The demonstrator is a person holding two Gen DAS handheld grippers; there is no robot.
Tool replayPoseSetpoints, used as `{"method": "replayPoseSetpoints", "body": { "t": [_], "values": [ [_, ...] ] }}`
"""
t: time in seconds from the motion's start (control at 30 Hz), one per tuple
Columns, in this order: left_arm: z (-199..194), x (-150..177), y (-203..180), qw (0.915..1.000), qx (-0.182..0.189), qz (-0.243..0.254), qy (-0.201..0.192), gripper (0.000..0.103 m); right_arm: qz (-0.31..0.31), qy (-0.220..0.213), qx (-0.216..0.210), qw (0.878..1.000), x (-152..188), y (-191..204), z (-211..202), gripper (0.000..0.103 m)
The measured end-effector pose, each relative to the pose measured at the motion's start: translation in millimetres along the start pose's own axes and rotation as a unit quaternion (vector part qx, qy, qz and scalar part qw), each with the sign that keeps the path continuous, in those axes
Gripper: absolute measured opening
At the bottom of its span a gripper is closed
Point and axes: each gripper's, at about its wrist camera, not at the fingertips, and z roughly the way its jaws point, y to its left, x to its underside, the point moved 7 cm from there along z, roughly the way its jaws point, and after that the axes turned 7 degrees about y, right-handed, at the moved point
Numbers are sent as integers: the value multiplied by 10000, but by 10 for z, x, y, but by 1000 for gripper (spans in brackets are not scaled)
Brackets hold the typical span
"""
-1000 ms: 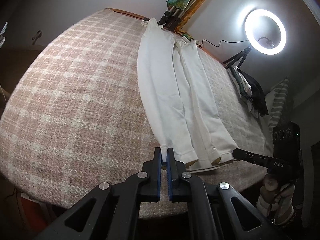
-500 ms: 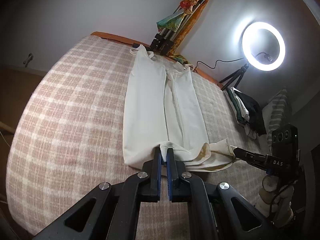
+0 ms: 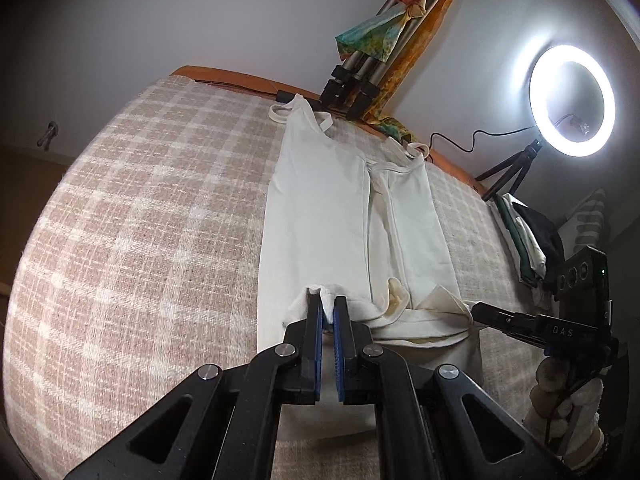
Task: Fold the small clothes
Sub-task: 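Lay the hem over the middle and open both grippers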
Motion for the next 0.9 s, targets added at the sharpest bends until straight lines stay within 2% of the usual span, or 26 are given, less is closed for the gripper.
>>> {"method": "replayPoseSetpoints", "body": {
  "t": [0.1,0.13,0.17,0.2,0.23,0.3,0.4,0.53,0.6,0.73,0.9],
  "values": [
    [87,-18,30,9999,-102,33,-6,2,-36,18,-1,10000,-62,-39,57,4],
    [93,-30,45,9999,-154,27,-28,7,-59,23,3,10000,-80,-42,67,5],
    [90,-46,62,9997,-220,29,-55,21,-91,24,11,10000,-97,-42,70,5],
    [72,-60,76,9996,-253,24,-97,28,-153,35,54,9999,-116,-36,75,5],
    [32,-75,88,9995,-254,19,-166,30,-185,51,136,9997,-136,-37,77,6],
    [-74,-82,90,9991,-299,107,-290,30,-194,25,159,9997,-154,-31,31,12],
    [-204,-24,48,9983,-338,281,-394,29,-453,-139,270,9985,-121,34,-123,13],
    [-209,136,-56,9982,-142,533,-221,25,-887,-107,176,9958,61,200,-221,13],
    [-137,207,-131,9972,-109,728,-108,24,-1220,-11,92,9925,155,292,-153,13],
    [70,246,-195,9961,-154,864,84,23,-1529,280,255,9875,255,376,120,13],
    [245,72,-124,9964,-280,792,91,23,-1593,274,558,9853,102,343,332,13]
  ]
}}
